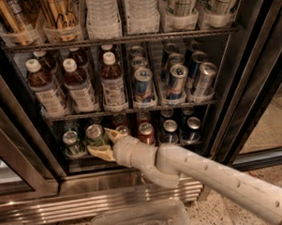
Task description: Pick green can from bottom shelf of fridge
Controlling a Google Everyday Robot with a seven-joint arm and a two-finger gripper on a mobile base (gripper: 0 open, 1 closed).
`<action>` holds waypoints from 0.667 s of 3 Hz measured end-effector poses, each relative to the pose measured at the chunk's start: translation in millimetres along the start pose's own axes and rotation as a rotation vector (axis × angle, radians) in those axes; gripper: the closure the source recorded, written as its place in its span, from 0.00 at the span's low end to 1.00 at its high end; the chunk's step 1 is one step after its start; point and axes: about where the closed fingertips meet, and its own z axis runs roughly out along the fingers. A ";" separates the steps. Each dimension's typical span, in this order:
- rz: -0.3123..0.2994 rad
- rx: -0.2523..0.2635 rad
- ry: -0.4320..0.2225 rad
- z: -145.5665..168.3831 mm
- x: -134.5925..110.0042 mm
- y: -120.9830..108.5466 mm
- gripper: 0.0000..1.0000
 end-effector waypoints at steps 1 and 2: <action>0.059 -0.105 0.044 -8.8 25.3 0.9 1.00; 0.101 -0.234 0.028 -24.4 36.5 23.8 1.00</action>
Offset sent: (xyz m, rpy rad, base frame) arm -0.0751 -0.0200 -0.0445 0.0767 0.1718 0.4147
